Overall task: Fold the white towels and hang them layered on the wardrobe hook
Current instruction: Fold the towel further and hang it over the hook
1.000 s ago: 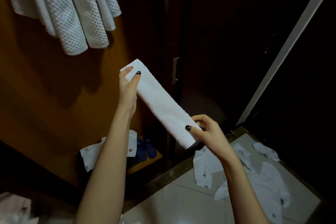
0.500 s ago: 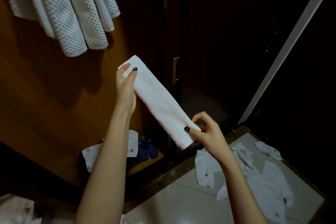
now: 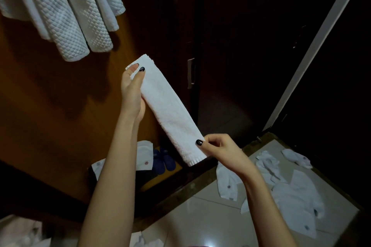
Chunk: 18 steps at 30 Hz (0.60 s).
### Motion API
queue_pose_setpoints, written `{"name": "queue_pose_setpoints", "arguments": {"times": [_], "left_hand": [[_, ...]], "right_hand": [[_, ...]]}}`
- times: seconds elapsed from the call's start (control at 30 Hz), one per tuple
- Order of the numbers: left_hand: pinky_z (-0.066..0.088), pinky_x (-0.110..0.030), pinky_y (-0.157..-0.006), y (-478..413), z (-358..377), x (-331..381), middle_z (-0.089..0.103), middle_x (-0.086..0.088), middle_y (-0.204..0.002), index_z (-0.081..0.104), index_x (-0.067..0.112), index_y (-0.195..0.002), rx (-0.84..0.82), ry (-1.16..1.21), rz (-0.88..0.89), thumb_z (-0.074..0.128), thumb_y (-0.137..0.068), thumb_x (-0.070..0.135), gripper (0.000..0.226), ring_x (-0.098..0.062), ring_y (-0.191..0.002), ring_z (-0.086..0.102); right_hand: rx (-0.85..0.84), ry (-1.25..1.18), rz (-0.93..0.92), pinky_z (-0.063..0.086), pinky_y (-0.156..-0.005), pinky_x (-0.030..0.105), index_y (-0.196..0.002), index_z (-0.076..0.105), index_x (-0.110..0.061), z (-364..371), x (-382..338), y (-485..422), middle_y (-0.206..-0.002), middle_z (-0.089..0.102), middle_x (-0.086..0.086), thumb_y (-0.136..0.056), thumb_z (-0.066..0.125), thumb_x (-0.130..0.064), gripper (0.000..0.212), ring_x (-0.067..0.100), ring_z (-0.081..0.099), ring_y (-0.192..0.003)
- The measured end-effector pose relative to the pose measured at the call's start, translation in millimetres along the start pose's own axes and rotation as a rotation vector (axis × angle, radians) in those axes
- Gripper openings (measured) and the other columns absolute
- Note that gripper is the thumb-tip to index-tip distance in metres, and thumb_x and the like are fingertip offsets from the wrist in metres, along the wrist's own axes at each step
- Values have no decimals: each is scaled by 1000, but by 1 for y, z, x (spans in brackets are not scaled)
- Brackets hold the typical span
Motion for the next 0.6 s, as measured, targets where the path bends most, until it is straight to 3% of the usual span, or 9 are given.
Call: {"name": "queue_pose_setpoints", "arguments": {"times": [0.1, 0.2, 0.3, 0.4, 0.53, 0.6], "left_hand": [[54, -23, -83, -2, -4, -3, 62, -6, -122, 49, 16, -127, 15, -36, -24, 60, -95, 14, 33, -13, -107, 65], [53, -26, -91, 0, -9, -10, 58, -3, -122, 46, 17, -127, 36, -77, -27, 62, -92, 2, 41, -14, -110, 61], [54, -23, -84, 1, -12, -17, 59, -3, -120, 43, 13, -132, 34, -69, -35, 62, -91, -2, 47, -9, -102, 63], [53, -27, -92, 0, -15, -22, 56, -11, -130, 42, 12, -134, 50, -55, -37, 62, -90, -3, 51, -17, -113, 61], [52, -32, -96, -2, -20, -25, 54, -14, -135, 42, 13, -133, 59, -64, -19, 64, -90, -2, 50, -23, -120, 58], [51, -35, -100, -4, -23, -25, 53, -14, -136, 42, 11, -135, 67, -63, -17, 64, -90, -2, 52, -24, -122, 57]], "right_hand": [[64, 47, 18, 27, -54, 26, -56, 56, -25, -9, -1, -2, -55, 43, -9, -94, 65, -31, 39, 10, 36, -54], [156, 113, 30, 32, -53, 23, -62, 64, -17, -19, 1, -3, -55, 51, -10, -87, 74, -32, 30, 4, 43, -52], [251, 89, 8, 39, -60, 26, -66, 66, -10, -27, -1, -2, -60, 58, -4, -81, 79, -28, 27, 5, 52, -60], [259, 52, -6, 41, -64, 31, -65, 68, -11, -30, -3, -3, -66, 62, 11, -80, 80, -24, 23, 11, 55, -64], [241, 98, 0, 35, -59, 33, -61, 69, -21, -25, -1, -5, -61, 56, -2, -76, 83, -28, 21, 13, 48, -60], [228, 134, -4, 34, -58, 34, -65, 69, -21, -22, -4, -6, -61, 56, 2, -75, 83, -32, 20, 14, 47, -60]]}}
Point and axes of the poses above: each hand's wrist, its own y-axis away from the middle knuckle, its own z-axis out of the palm, x = y × z, the point moved 4 cm from there along -y, towards the middle knuckle
